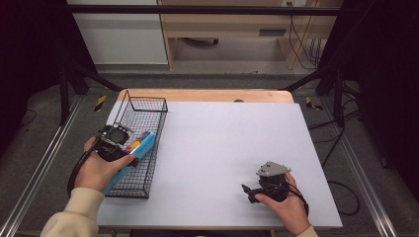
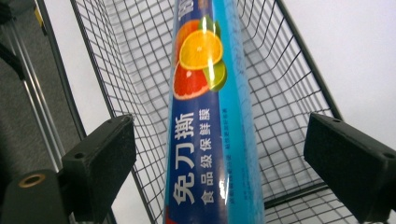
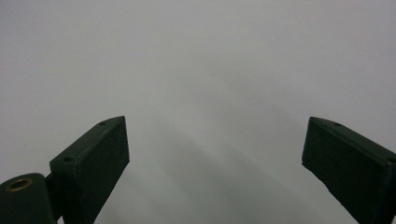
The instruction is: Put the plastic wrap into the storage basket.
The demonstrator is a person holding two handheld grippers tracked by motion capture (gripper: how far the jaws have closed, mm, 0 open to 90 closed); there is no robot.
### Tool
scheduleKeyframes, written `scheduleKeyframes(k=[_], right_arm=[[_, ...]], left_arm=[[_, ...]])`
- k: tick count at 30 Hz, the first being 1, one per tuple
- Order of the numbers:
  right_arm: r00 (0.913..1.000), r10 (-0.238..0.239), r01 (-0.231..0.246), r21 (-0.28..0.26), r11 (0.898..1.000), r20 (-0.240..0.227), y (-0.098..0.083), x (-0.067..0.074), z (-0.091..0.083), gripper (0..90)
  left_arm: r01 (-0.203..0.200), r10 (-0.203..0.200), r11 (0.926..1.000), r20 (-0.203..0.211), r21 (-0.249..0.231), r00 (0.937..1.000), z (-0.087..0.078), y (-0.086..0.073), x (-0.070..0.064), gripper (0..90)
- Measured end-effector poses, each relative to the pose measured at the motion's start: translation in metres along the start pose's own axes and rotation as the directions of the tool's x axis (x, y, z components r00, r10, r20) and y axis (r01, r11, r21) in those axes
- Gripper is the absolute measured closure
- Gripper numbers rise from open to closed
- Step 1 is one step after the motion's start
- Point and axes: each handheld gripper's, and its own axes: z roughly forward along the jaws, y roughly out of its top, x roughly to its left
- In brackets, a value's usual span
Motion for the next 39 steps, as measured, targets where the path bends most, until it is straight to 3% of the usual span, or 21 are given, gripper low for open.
scheduleKeyframes(k=[7, 11, 17, 20, 21, 29, 32, 36, 39], right_arm=[[1.0000, 0.004, -0.004, -0.006, 1.000, 0.003, 0.000, -0.001, 0.000, 7.5], [1.0000, 0.003, -0.003, -0.008, 1.000, 0.004, 0.000, -0.001, -0.001, 7.4], [1.0000, 0.003, -0.003, -0.007, 1.000, 0.005, 0.000, -0.001, -0.001, 7.3], [1.0000, 0.003, -0.003, -0.009, 1.000, 0.006, 0.000, -0.001, -0.001, 7.3], [0.9999, 0.008, -0.008, -0.010, 1.000, 0.009, 0.000, -0.002, -0.002, 7.3], [0.9999, 0.012, -0.012, -0.027, 1.000, 0.009, 0.000, -0.003, -0.003, 6.6], [0.9999, 0.011, -0.010, -0.041, 0.999, 0.010, 0.001, -0.003, -0.005, 6.5], [0.9999, 0.010, -0.010, -0.056, 0.998, 0.009, 0.002, -0.004, -0.006, 6.0], [0.9999, 0.004, -0.004, -0.061, 0.998, 0.009, 0.001, -0.004, -0.006, 5.7]], left_arm=[[-0.006, 0.008, 0.9958, 0.026, -0.092, 0.9996, -0.008, -0.002, -0.004, 9.2], [-0.008, 0.012, 0.9884, 0.031, -0.151, 0.9994, -0.012, -0.003, -0.012, 8.4], [-0.017, 0.026, 0.9722, 0.032, -0.234, 0.9991, -0.021, -0.001, -0.022, 6.6], [-0.023, 0.033, 0.9676, 0.037, -0.252, 0.9988, -0.023, 0.001, -0.025, 6.0], [-0.028, 0.040, 0.9614, 0.038, -0.274, 0.9985, -0.025, 0.003, -0.029, 6.0], [-0.043, 0.060, 0.9440, 0.041, -0.327, 0.9974, -0.031, 0.009, -0.039, 5.8], [-0.057, 0.074, 0.9303, 0.034, -0.362, 0.9967, -0.033, 0.011, -0.045, 5.6], [-0.065, 0.089, 0.9225, 0.045, -0.380, 0.9950, -0.035, 0.012, -0.051, 5.5], [-0.076, 0.110, 0.9116, 0.063, -0.404, 0.9919, -0.035, 0.013, -0.060, 5.3]])
